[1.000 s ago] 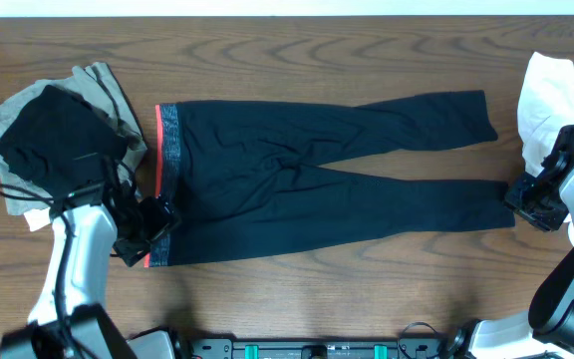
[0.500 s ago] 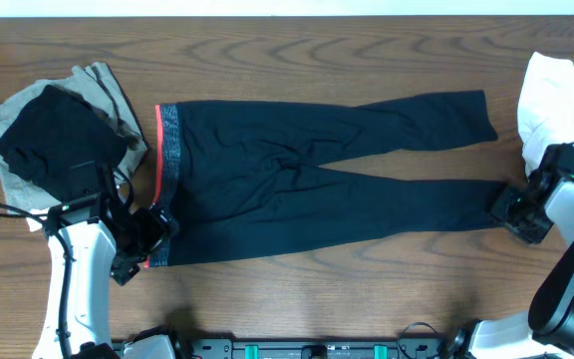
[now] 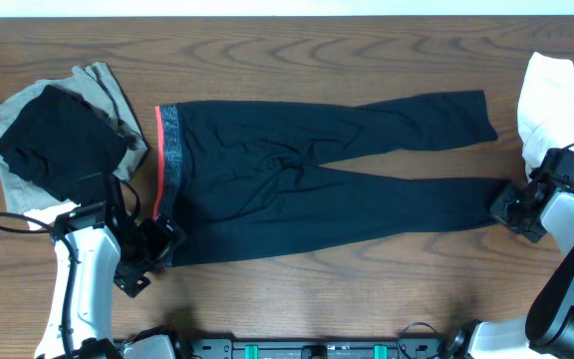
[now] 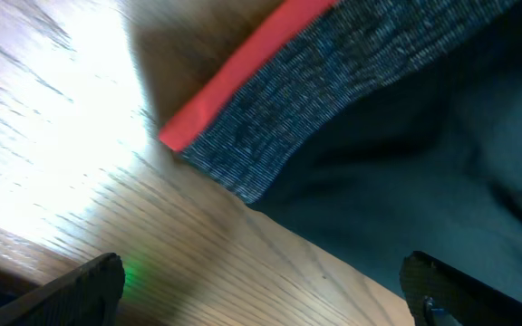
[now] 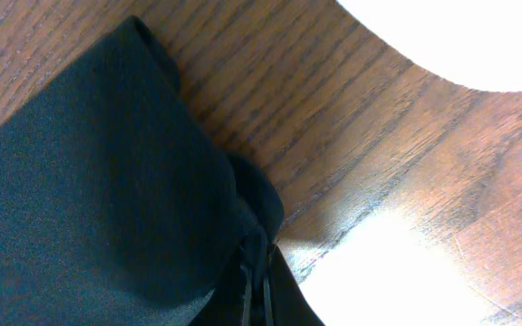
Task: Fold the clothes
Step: 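Hold both ends and tug the leggings taut across the table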
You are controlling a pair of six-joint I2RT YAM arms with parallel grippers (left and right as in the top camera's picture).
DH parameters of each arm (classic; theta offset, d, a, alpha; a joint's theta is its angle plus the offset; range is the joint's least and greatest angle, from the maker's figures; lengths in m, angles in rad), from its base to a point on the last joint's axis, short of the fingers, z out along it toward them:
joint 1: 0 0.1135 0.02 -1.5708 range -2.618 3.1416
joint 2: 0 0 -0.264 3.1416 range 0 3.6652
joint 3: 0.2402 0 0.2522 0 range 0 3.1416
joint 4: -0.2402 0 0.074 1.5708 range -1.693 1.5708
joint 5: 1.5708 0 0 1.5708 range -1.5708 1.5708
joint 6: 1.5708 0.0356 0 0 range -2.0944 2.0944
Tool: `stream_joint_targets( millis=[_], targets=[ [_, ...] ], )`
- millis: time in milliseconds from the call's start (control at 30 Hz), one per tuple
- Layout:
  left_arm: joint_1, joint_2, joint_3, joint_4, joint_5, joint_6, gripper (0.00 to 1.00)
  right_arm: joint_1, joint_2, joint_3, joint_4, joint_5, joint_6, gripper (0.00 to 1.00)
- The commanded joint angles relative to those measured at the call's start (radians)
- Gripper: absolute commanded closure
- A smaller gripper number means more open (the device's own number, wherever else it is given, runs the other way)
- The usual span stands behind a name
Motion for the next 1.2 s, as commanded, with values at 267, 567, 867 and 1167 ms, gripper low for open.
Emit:
stream_joint_targets(
  millis=[267, 567, 867, 1167],
  targets=[
    [0.005, -0.004, -0.027, -0.018, 0.058, -0.082, 0.01, -0.009, 0.047, -0.049, -0.005, -0.007, 0.006, 0.99],
    [0.005, -0.004, -0.158, 0.101, 0.057, -0.256, 0.01, -0.009, 0.047, -0.049, 0.000, -0.023, 0.005, 0.99],
    [0.005, -0.004, -0.212, 0.305, 0.057, -0.312, 0.11, -0.009, 0.047, -0.049, -0.002, -0.026, 0.005, 0.97],
    [0.005, -0.004, -0.212, 0.349, 0.057, -0.312, 0.54, -0.009, 0.047, -0.049, -0.007, -0.026, 0.005, 0.97]
  ],
)
